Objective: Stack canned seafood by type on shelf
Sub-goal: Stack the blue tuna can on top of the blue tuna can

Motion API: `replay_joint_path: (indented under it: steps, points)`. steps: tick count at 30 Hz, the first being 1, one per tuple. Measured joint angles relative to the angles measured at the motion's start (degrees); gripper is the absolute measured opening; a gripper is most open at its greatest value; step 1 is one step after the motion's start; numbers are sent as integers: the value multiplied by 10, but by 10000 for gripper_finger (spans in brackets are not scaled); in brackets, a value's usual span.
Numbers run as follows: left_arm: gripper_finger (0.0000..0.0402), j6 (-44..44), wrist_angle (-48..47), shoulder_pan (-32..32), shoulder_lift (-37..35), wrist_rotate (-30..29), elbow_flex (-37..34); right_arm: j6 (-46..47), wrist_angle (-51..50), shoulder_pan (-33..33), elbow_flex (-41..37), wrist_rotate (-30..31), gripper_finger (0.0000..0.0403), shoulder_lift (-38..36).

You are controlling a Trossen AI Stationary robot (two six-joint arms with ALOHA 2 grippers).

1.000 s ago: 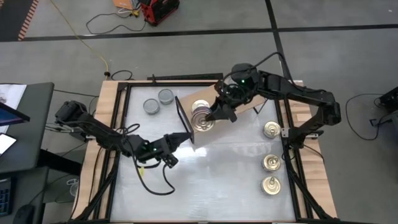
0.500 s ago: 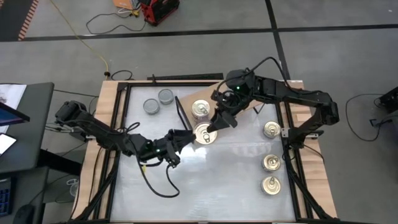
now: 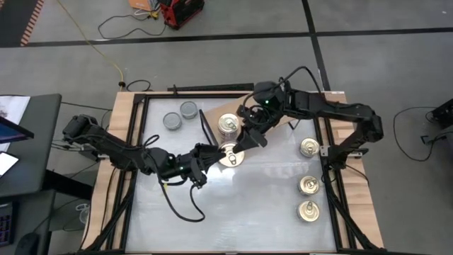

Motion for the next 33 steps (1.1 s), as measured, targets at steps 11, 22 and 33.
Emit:
replay_joint_path:
  steps: [11,22,33]
  points:
    - [184,-33,-52,-1,0,-1,0,-1,17,-8,0,2,229,1]
    - [184,-77,-53,0,0,14,-1,-20,24,-9,0,20,286,1]
    - [184,-164,-89,22,-12,21,-2,-89,-105,-56,1,60,329,-42]
